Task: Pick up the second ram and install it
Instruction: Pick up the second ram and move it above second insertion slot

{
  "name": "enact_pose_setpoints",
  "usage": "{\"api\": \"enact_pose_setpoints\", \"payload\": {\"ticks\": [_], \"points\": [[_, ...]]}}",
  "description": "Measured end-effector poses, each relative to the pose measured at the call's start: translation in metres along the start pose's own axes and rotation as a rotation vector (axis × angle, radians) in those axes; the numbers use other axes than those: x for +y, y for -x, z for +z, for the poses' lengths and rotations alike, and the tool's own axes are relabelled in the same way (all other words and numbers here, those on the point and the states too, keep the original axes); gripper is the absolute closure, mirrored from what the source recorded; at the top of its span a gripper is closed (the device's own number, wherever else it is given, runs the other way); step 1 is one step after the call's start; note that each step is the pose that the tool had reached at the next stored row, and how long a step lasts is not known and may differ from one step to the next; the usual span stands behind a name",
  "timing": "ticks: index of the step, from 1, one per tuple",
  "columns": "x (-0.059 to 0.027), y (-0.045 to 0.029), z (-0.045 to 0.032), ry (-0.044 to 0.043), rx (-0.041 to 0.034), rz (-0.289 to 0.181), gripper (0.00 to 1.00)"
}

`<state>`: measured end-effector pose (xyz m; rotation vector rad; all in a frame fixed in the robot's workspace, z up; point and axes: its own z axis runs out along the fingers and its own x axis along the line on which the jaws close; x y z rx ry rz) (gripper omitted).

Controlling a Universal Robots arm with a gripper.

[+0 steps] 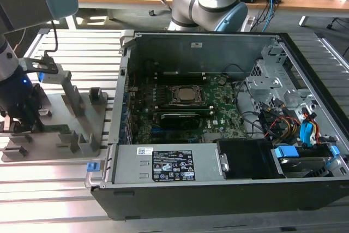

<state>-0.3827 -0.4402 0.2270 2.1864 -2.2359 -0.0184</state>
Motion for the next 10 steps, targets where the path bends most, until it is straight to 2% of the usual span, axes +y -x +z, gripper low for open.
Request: {"api": "enact_pose_setpoints", "payload": {"ticks": [4,7,10], "points": [[0.0001,0.0,-0.0057,0.0,0.0,0.0,0.86],[0.0003,-0.0001,-0.0166,0.0,0.0,0.0,0.86],[0.0004,0.0,-0.0239,0.0,0.0,0.0,0.86]]}}
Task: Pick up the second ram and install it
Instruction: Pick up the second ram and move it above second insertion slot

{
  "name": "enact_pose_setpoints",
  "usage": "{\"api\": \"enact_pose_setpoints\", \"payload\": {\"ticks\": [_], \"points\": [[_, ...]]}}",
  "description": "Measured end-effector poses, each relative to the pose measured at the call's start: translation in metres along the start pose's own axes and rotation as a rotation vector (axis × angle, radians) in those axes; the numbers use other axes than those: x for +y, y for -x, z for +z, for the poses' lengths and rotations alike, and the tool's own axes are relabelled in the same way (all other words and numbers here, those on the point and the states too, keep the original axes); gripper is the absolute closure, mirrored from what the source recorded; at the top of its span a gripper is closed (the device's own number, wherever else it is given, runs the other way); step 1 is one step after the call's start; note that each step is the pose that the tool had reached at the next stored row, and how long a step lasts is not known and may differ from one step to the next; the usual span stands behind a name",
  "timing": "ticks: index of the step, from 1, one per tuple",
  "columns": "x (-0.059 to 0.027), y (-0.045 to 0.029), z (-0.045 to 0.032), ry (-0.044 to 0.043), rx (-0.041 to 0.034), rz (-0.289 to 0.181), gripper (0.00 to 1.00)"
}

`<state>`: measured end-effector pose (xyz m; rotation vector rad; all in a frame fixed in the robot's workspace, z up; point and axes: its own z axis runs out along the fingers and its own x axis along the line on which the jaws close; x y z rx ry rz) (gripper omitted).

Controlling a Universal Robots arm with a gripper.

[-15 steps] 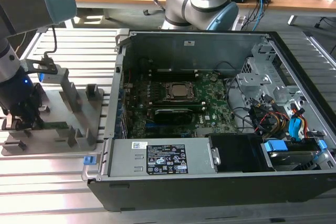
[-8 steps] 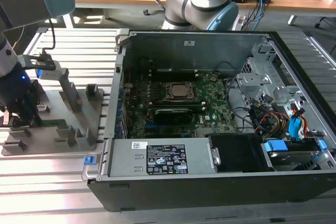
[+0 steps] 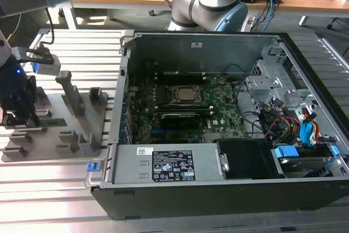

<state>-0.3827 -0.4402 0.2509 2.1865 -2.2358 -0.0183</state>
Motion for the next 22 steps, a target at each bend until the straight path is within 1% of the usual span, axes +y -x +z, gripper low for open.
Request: {"api": "enact_pose_setpoints", "payload": {"ticks": [3,6,8,21,22], "points": [[0.0001,0.0,-0.0062,0.0,0.0001,0.0,0.86],[0.0002,0.0,-0.0103,0.0,0.0,0.0,0.86],[0.0003,0.0,-0.0151,0.0,0.0,0.0,0.86],[0.0006,0.0,-0.0337,0.0,0.0,0.0,0.86],[0.0006,0.0,-0.0366,0.0,0.0,0.0,0.86]]}}
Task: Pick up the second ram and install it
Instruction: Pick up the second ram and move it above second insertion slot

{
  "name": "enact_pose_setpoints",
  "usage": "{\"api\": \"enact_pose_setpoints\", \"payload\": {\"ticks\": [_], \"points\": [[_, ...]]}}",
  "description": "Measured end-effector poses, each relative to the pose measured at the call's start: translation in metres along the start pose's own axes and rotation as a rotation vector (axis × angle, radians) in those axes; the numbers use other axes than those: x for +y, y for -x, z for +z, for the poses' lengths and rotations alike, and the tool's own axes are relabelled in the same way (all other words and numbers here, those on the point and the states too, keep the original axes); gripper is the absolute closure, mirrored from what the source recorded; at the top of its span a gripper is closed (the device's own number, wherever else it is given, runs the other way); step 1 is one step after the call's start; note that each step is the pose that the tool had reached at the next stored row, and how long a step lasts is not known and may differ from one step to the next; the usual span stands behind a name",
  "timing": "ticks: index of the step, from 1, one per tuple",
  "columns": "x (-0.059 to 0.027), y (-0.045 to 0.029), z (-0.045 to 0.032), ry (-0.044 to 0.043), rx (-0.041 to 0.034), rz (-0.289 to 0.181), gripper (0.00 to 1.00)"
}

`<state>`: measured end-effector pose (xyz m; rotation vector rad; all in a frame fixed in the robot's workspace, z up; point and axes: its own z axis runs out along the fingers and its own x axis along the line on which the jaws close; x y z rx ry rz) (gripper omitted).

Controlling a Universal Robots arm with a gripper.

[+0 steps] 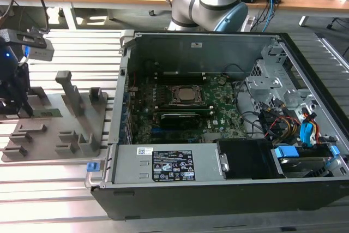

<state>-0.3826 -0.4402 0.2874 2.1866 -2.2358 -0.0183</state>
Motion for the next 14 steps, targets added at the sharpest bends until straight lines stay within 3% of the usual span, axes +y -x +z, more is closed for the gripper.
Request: {"api": "enact_pose_setpoints", "payload": {"ticks": [5,9,14], "points": [[0.0002,0.0,-0.0121,0.0,0.0,0.0,0.86],[0.0006,0.0001,-0.0293,0.0,0.0001,0.0,0.86],[0.0008,0.0001,-0.0442,0.0,0.0,0.0,0.86]]}}
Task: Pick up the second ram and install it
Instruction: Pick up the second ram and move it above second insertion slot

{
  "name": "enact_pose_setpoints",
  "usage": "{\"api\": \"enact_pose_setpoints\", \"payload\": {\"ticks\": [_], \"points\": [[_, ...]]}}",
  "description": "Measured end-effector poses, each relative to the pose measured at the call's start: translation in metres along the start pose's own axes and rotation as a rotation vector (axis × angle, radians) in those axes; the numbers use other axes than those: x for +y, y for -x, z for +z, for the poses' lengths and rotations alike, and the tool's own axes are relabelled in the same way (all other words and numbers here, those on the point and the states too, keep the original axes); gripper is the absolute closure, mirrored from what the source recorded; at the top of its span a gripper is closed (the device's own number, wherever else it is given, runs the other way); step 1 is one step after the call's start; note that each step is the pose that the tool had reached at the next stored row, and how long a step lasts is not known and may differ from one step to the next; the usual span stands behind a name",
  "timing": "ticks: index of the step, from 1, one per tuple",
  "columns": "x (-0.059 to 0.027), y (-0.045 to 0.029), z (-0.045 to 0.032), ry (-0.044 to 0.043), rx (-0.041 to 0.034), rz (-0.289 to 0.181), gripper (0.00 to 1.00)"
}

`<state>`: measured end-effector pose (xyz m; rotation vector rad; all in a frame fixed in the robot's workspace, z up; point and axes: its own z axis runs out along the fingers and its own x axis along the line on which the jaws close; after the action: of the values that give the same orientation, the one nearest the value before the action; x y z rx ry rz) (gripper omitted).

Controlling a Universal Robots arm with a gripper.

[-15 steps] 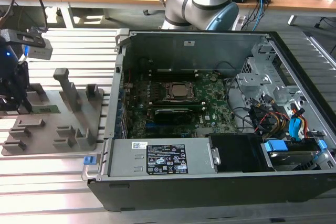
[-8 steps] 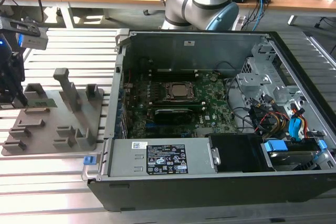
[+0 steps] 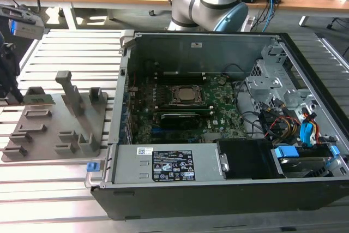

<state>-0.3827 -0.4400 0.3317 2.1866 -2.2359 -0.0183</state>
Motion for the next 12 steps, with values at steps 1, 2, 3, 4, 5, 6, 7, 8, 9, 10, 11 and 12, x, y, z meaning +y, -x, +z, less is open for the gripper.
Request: {"api": "enact_pose_setpoints", "payload": {"ticks": [1,2,3,4,5,6,7,8,9,10,11,12], "points": [[0.0001,0.0,-0.0053,0.0001,0.0001,0.0,0.86],[0.0002,0.0,-0.0105,0.0001,0.0001,0.0,0.86],[0.0003,0.0,-0.016,0.0001,0.0,0.0,0.86],[0.0003,0.0,-0.0186,0.0,0.0,0.0,0.86],[0.0004,0.0,-0.0212,0.0001,0.0,0.0,0.86],[0.0004,0.0,-0.0239,0.0001,0.0001,0.0,0.86],[0.0005,0.0,-0.0265,0.0001,0.0001,0.0,0.86],[0.0006,0.0,-0.0305,0.0001,0.0,0.0,0.86],[0.0006,0.0,-0.0337,0.0001,0.0,0.0,0.86],[0.0007,0.0,-0.0358,0.0,0.0,0.0,0.86],[0.0008,-0.0001,-0.0412,0.0001,0.0001,0.0,0.86],[0.0009,-0.0001,-0.048,0.0,0.0,0.0,0.86]]}}
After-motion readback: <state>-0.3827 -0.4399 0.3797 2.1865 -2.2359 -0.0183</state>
